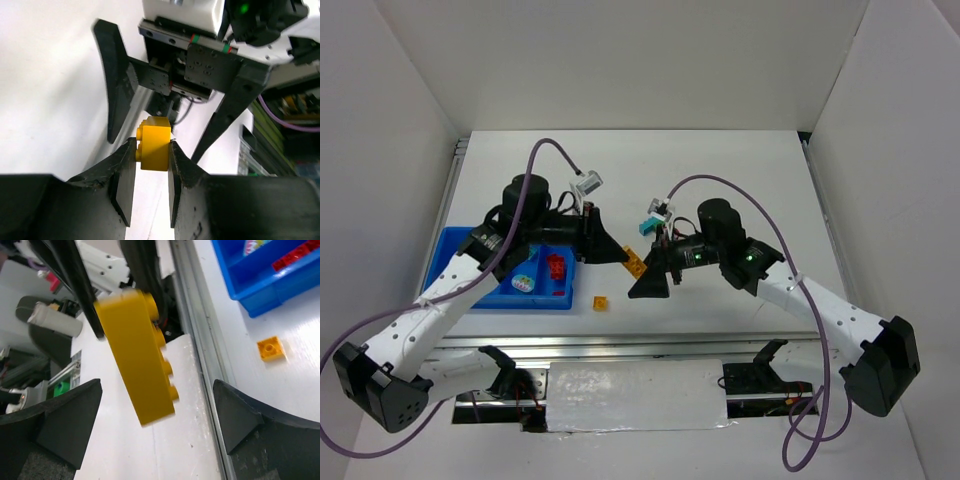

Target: Sort the legos into containers by color

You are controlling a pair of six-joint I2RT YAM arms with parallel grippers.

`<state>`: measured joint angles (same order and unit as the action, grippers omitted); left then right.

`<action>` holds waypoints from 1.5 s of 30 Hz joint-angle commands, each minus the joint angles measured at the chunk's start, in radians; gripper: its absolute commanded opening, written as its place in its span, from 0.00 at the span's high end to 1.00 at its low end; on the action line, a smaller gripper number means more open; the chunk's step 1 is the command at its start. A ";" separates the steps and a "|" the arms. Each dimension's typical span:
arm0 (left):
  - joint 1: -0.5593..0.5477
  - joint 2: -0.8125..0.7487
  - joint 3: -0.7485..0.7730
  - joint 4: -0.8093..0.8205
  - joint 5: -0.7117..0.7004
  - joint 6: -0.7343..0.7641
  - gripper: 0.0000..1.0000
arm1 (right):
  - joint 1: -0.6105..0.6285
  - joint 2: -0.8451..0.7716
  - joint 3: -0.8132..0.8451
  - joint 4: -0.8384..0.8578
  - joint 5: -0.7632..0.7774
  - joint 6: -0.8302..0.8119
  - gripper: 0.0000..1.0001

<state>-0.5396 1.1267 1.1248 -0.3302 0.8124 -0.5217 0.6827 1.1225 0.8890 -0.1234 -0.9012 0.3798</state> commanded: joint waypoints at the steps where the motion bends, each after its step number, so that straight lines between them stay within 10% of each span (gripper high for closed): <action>1: 0.036 -0.038 0.046 -0.020 -0.093 0.034 1.00 | -0.003 -0.029 -0.027 -0.025 0.105 -0.013 0.00; 8: 0.254 -0.028 0.108 -0.256 -0.387 0.094 1.00 | -0.028 -0.066 -0.100 -0.084 0.341 0.011 0.00; 20: 0.490 0.251 0.354 -0.803 -1.396 -0.142 1.00 | -0.045 -0.116 -0.130 -0.197 0.492 0.004 0.00; 41: 0.734 0.582 0.289 -0.731 -1.604 -0.273 1.00 | -0.038 0.056 0.034 -0.329 0.404 0.007 0.00; 45: 0.733 0.608 0.294 -0.701 -1.579 -0.265 0.76 | -0.034 0.063 0.044 -0.341 0.390 -0.007 0.00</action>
<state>0.1894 1.7344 1.3724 -1.0359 -0.7403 -0.7666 0.6418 1.1797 0.9218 -0.4805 -0.4789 0.3767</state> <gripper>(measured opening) 0.379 0.996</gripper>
